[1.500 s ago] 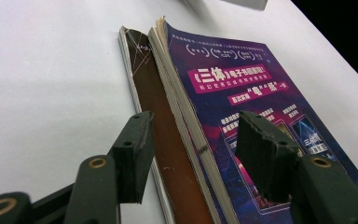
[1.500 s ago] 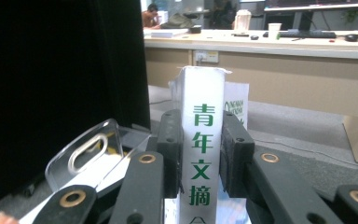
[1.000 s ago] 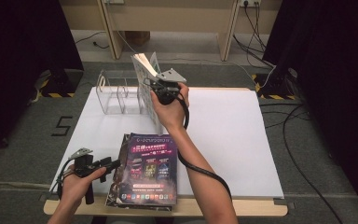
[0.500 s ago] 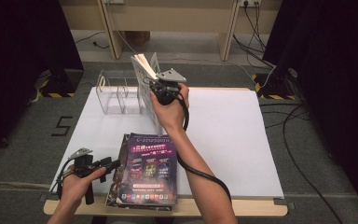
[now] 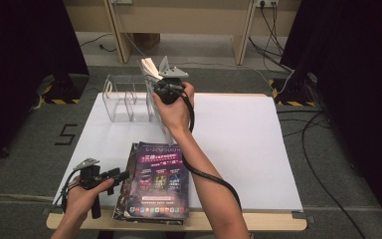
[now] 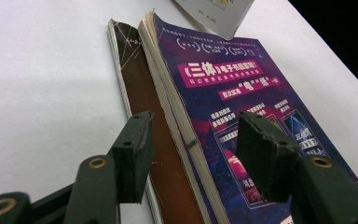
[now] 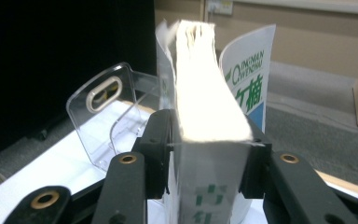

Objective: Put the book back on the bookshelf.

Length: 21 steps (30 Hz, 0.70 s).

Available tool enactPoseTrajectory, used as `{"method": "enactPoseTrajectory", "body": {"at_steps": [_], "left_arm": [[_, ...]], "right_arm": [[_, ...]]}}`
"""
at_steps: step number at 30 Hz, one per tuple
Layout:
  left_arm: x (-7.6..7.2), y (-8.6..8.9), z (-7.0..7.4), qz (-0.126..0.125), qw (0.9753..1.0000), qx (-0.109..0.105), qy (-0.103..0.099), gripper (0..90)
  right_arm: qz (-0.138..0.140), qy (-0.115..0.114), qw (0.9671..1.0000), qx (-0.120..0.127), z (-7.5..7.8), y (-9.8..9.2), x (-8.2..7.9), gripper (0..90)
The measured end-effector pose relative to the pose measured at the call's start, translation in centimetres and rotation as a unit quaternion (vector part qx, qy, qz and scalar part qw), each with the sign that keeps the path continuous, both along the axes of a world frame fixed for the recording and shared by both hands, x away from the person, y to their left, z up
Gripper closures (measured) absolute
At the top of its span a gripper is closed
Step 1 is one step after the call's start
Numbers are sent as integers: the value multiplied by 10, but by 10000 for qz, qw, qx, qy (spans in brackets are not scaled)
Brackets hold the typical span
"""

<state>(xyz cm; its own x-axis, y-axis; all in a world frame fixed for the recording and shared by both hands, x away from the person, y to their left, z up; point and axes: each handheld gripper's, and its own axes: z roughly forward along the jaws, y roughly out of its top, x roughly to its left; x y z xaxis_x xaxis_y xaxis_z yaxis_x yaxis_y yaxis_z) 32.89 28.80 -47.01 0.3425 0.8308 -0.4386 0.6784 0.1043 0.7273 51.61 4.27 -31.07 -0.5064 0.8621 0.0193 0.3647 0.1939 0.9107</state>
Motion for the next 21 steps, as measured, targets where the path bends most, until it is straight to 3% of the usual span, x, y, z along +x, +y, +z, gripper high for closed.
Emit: {"method": "enactPoseTrajectory", "body": {"at_steps": [3,5,7,16,21], "left_arm": [[0,1,0,26,10000,-20,4,451],[0,1,0,22,10000,-17,19,451],[0,1,0,15,10000,-23,15,451],[1,1,-1,5,10000,-4,13,451],[2,1,-2,20,10000,-13,25,452]], "right_arm": [[-68,239,9997,-30,-2,2,9,702],[-90,276,9996,-17,-2,2,9,719],[-70,403,9990,163,-1,-2,12,738],[-114,145,9995,240,4,-11,3,741],[-44,144,9993,329,10,-15,-5,743]]}}
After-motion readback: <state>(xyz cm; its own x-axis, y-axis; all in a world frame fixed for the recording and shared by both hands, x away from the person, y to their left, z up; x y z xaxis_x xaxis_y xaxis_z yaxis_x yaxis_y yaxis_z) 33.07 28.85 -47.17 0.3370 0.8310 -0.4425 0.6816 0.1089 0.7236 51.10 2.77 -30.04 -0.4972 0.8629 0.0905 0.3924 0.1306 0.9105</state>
